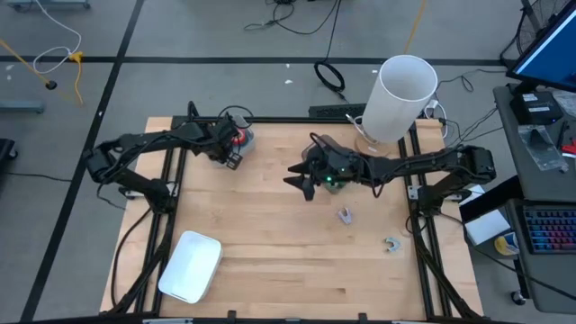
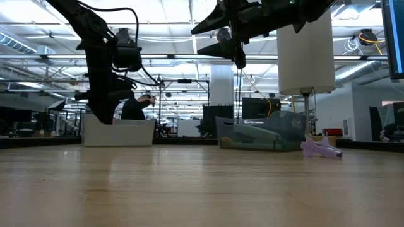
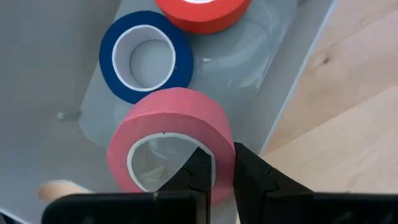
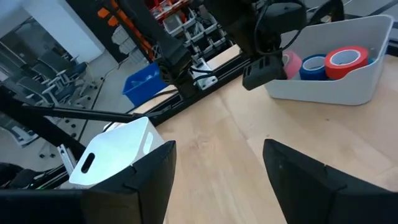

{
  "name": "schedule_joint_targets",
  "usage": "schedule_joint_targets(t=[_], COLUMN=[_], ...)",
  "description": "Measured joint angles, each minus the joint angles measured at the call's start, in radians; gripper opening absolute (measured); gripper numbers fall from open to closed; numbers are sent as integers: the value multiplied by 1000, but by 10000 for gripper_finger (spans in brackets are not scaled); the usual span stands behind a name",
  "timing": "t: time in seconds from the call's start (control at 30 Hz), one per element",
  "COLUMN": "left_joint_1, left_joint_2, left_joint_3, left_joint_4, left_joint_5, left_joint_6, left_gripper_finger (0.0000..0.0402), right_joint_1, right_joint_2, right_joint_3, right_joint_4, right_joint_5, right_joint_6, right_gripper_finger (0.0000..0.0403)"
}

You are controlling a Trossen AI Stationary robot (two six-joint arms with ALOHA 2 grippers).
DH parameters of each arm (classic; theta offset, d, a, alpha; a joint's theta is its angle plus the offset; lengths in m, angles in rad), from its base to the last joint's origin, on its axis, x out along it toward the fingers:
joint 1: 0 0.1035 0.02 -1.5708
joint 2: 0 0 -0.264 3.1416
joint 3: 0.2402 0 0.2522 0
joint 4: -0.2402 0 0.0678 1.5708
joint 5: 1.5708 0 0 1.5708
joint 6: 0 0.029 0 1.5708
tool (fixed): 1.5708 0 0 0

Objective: Pick and place Stapler, Stapler remover, tape
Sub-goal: Put the pink tape into the gray bin, then put the purple staple remover into the white bin

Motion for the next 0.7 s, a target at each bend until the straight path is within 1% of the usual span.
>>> schedule_joint_targets(t=[0.1, 0.43, 0.57, 0.7], left_joint_1=[0, 0, 0, -5], left_joint_2=[0, 2, 2, 2], left_joint_3=[0, 16, 77, 188], left_joint_4=[-18, -51, -77, -126], left_joint_5=[4, 20, 20, 21], left_joint_6=[-12, -42, -37, -39], left_gripper_finger=[43, 148, 175, 186], right_joint_1=[-6, -7, -7, -7], right_joint_2=[0, 0, 0, 0], right_joint_3=[0, 0, 0, 0], right_joint_4=[0, 0, -3, -29], right_joint_5=[0, -3, -3, -3], right_joint_6=[0, 0, 0, -2], right_gripper_finger=[232, 231, 233, 235])
